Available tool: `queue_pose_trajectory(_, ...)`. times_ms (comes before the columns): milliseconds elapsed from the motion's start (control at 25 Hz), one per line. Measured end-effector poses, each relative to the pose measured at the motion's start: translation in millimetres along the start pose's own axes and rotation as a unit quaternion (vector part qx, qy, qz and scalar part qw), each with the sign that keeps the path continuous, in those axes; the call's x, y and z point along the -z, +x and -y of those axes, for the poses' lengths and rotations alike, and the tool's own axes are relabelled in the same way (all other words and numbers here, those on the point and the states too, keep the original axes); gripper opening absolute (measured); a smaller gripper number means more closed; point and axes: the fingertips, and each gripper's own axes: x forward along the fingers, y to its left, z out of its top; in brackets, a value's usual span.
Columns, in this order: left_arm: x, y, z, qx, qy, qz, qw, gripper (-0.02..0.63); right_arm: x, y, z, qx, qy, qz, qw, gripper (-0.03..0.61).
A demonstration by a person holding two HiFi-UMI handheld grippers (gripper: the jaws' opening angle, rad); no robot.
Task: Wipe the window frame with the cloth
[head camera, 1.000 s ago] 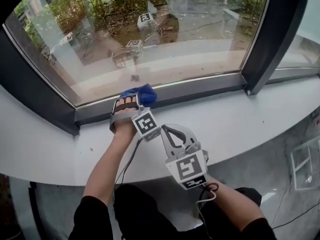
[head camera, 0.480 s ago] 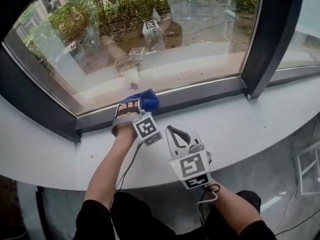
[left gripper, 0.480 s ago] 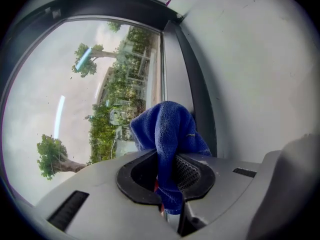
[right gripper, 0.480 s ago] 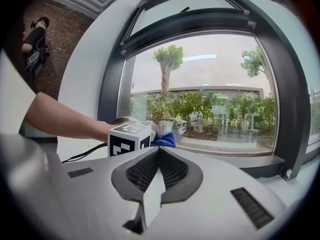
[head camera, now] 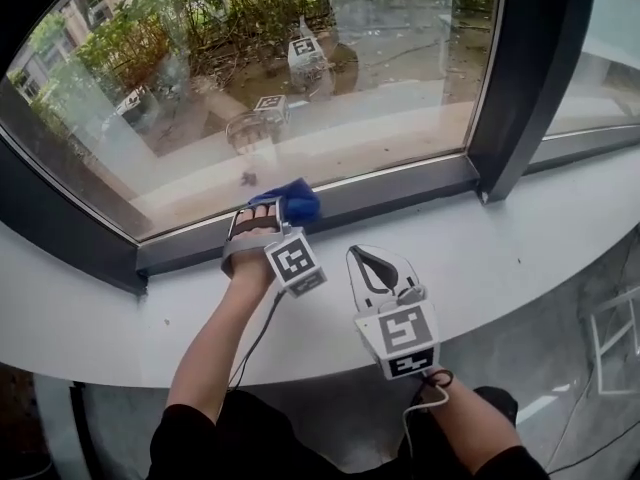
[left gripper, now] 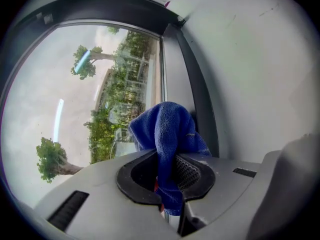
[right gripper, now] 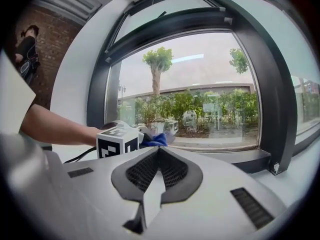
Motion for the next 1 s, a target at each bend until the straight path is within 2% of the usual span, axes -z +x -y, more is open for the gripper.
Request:
queue_pose_trajectory(120, -18.2, 0.4, -1.5, 0.0, 0.004, 0.007, 1.0, 0.054, -3.9, -4.6, 17.9, 0.015, 0.006, 0.004, 1.0, 0.006)
queue_pose_trajectory(360, -53.0, 5.2, -2.5, 0.007, 0.013, 0.028, 0.9995, 0.055, -3.6, -8.6, 52.6, 0.043, -0.019, 0.008, 0.999, 0.006)
queue_pose_trajectory(720, -95.5, 8.5, -7.3, 0.002, 0.012, 0.041, 0.9991, 0.055, 5.4, -1.8, 81.9, 0.042, -0.021, 0.0, 0.999, 0.006)
queue_pose_trajectory(1000, -129.5, 10.0, -5.7, 0.018, 0.014, 0.061, 0.9979, 0.055, 15.4, 0.6, 120.1, 0.052, -0.039, -0.008, 0.998, 0.006)
